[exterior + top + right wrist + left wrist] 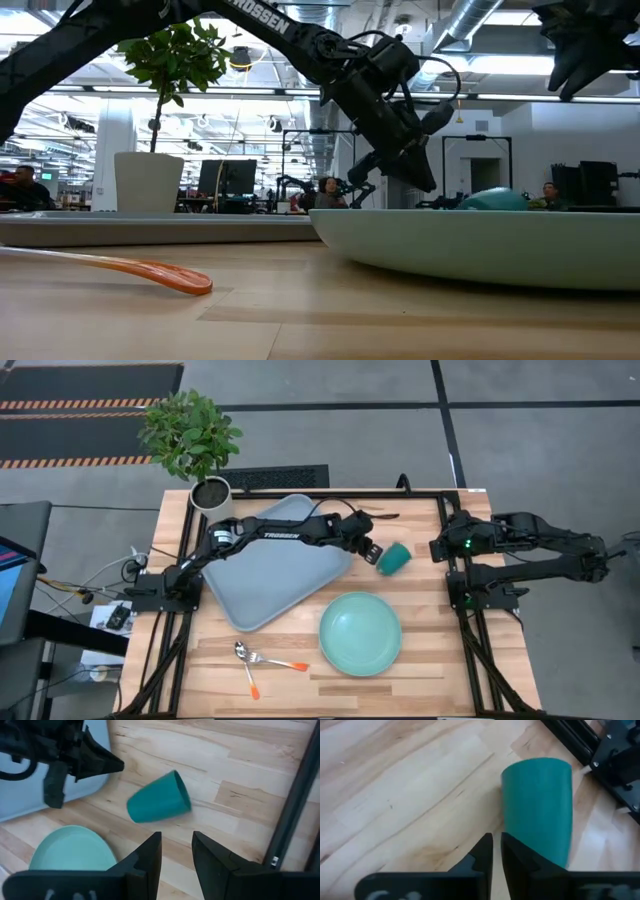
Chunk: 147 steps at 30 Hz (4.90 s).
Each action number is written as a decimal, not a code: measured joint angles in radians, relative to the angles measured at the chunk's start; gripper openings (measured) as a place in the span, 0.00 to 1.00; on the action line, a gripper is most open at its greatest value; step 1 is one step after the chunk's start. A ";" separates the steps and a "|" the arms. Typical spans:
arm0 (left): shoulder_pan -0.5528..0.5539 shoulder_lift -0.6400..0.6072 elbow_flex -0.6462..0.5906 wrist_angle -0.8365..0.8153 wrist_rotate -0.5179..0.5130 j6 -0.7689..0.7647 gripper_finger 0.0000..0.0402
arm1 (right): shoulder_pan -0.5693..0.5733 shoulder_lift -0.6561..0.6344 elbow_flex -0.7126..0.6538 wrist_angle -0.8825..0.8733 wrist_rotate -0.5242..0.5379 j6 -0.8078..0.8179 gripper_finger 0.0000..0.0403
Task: Pick and place plate/cup/fork/spoon on tray
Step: Put the green cup on the gray serving tray
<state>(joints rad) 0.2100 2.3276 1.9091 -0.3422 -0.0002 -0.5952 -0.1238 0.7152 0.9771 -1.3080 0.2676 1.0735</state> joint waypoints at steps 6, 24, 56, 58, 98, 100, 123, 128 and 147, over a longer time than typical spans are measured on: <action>0.000 0.000 0.000 -0.007 0.090 0.035 0.20 | 0.001 0.095 0.000 -0.002 0.009 0.007 0.32; 0.001 -0.035 -0.001 -0.318 0.286 0.119 0.53 | 0.212 0.391 -0.019 -0.036 -0.005 0.056 0.32; -0.029 -0.079 -0.001 -0.379 0.063 0.251 0.53 | -0.003 0.445 -0.374 0.543 0.075 0.101 0.32; -0.029 -0.079 -0.001 -0.380 0.063 0.252 0.53 | -0.020 0.466 -0.373 0.602 0.072 0.067 0.32; 0.066 -0.152 -0.002 -0.434 0.072 0.573 0.53 | -0.307 0.674 -0.361 1.215 -0.116 -0.285 0.32; 0.073 -0.152 -0.002 -0.433 0.070 0.573 0.53 | -0.310 0.667 -0.353 1.202 -0.116 -0.286 0.32; 0.086 -0.150 -0.101 -0.281 0.083 0.548 0.53 | -0.273 0.484 -0.349 0.880 -0.030 -0.187 0.29; 0.087 -0.150 -0.101 -0.280 0.094 0.521 0.53 | -0.256 0.484 -0.349 0.878 -0.030 -0.201 0.29; 0.100 -0.150 -0.101 -0.280 0.093 0.496 0.53 | 0.096 0.393 -0.349 0.801 -0.087 -0.071 0.29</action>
<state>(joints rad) 0.3097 2.1777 1.8076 -0.6218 0.0929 -0.0990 -0.0273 1.1080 0.6281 -0.5068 0.1810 1.0022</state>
